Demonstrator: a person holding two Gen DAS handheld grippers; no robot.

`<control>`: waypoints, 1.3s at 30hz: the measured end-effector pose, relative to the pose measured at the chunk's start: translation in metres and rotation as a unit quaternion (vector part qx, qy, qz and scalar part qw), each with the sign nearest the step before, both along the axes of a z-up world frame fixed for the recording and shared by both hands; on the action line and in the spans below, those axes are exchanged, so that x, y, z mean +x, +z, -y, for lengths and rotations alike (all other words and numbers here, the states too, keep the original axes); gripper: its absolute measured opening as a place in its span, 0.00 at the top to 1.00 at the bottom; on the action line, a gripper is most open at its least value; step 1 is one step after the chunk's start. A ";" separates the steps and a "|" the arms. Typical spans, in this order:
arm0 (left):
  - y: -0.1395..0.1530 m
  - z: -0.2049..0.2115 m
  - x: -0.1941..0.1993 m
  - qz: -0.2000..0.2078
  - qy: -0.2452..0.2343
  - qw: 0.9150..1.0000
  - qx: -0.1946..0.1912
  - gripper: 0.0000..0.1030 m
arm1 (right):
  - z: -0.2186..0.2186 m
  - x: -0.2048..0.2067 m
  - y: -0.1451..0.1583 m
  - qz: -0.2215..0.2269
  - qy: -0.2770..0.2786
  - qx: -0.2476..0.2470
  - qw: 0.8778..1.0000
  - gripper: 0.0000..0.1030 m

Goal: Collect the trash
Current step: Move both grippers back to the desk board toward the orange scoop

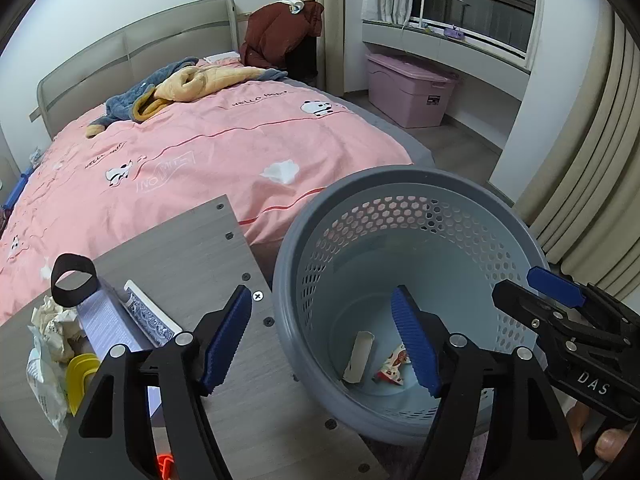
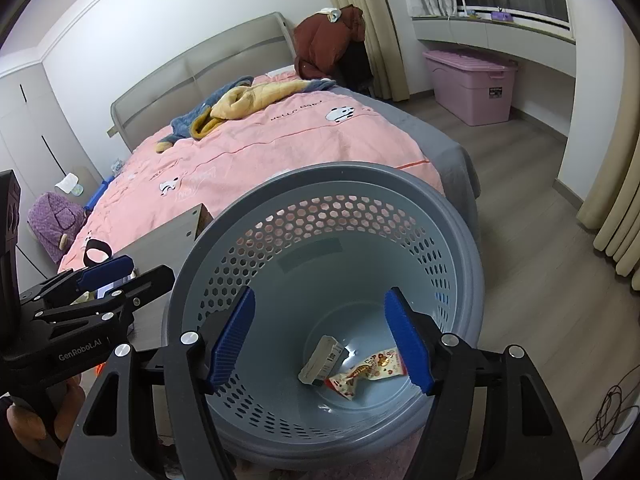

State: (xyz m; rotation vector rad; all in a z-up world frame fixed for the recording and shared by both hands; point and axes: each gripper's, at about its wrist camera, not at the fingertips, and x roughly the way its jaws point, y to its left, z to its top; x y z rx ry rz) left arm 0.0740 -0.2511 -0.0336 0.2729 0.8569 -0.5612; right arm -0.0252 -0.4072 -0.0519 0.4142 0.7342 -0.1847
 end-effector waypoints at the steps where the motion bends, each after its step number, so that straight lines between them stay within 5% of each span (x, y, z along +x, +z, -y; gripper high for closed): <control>1: 0.000 -0.002 0.000 0.000 0.002 1.000 -0.001 0.32 | -0.001 0.000 0.000 0.000 0.001 -0.001 1.000 0.35; 24: 0.017 -0.081 -0.021 0.017 0.054 0.998 -0.024 0.27 | -0.072 -0.005 0.018 0.013 0.069 -0.024 0.997 0.21; 39: 0.018 -0.198 -0.024 0.033 0.158 0.987 -0.020 0.26 | -0.168 0.009 0.017 0.012 0.174 -0.030 0.984 0.16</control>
